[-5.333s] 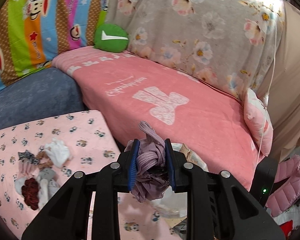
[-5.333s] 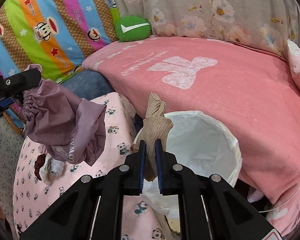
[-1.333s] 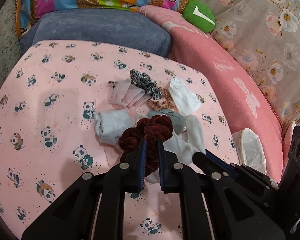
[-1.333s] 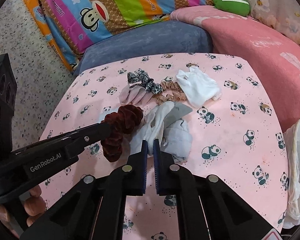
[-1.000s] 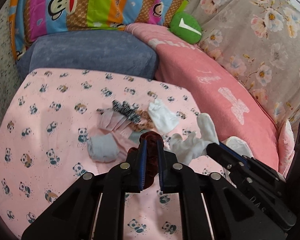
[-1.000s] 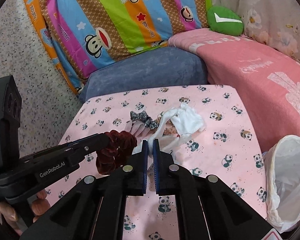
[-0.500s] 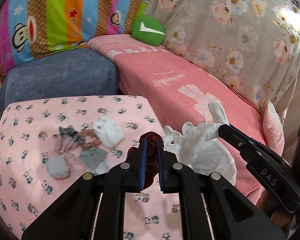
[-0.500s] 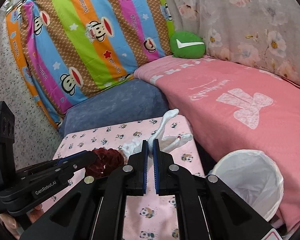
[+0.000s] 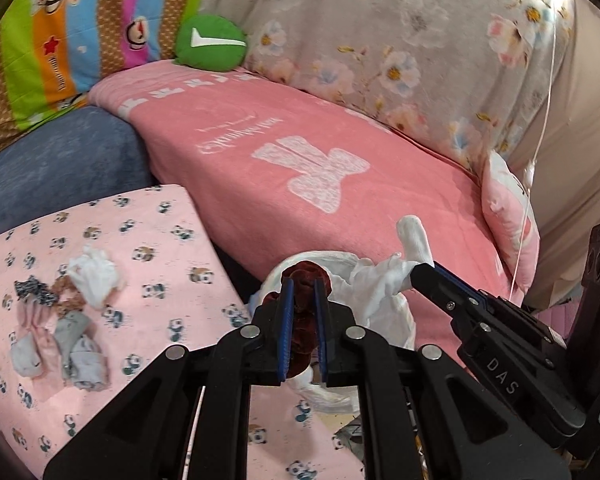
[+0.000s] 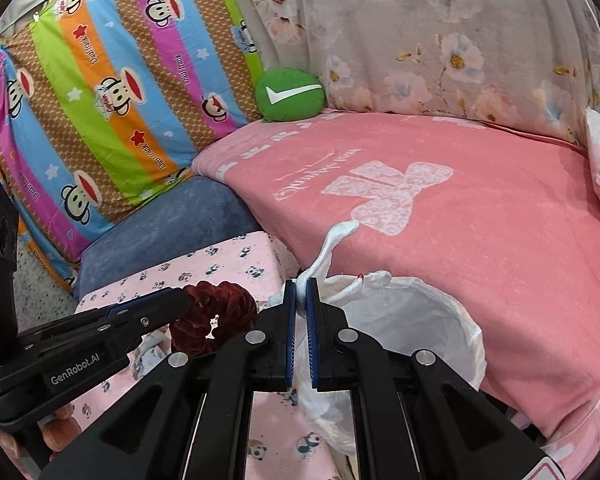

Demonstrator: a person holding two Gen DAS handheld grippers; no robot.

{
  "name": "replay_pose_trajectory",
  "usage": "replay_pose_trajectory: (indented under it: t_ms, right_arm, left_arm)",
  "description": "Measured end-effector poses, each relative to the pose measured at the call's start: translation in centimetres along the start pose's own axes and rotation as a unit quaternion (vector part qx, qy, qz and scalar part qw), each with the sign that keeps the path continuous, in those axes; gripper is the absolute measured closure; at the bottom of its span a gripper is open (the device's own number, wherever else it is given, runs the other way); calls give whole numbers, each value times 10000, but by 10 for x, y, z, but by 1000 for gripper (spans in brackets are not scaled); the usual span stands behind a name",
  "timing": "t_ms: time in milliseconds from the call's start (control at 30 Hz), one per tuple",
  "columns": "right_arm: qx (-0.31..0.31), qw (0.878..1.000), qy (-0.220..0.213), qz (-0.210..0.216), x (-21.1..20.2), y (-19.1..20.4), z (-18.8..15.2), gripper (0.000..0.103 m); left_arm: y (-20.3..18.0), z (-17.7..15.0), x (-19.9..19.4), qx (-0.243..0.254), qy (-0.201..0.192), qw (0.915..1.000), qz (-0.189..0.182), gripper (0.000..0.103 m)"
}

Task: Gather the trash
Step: 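Carry both items over the white bin and open both tools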

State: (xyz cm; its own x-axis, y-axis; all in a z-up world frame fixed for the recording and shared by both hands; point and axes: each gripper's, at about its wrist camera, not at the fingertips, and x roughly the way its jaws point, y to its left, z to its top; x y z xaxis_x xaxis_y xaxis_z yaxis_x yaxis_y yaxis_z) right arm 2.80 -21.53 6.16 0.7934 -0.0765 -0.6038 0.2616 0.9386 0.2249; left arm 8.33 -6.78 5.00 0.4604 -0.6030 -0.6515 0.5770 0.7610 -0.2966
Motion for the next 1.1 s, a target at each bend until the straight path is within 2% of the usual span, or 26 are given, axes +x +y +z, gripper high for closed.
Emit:
replay_pose_trajectory:
  t_ms: [300,500,533,600,633,667,700,767,1100]
  right_arm:
    - [341,9991,99,-244,4,-49,-9,96]
    - [434,9983,141,-354,6,-64,-13,95]
    - [445,9982,142,-367,7,-65,-13,92]
    - [486,9979,117,-418,7,-66,-15,91]
    - [503,9978,122,-417,8,-67,-16,91]
    - [528,9976,112,-422,8,-68,-17,91]
    - [549,9975,105,-435,8,-69,-17,87]
    - [584,9973,90,-435,7,-70,-18,81]
    - [515,9983,100,-269,6,-55,-19,71]
  left_arm:
    - [-33,0,32,174,263,9993,-192,93]
    - [-45,-1,49,220,415,9982,-369,92]
    - [-48,-1,52,253,442,9980,-364,90]
    - [-49,-2,56,258,525,9979,-270,63]
    - [-49,-3,56,229,510,9983,-171,37]
    - [-48,-4,53,189,372,9991,-12,32]
    - [-47,-5,50,190,252,9995,66,32]
    - [-43,-5,50,202,308,9993,106,31]
    - [-15,-7,37,-129,180,9987,460,31]
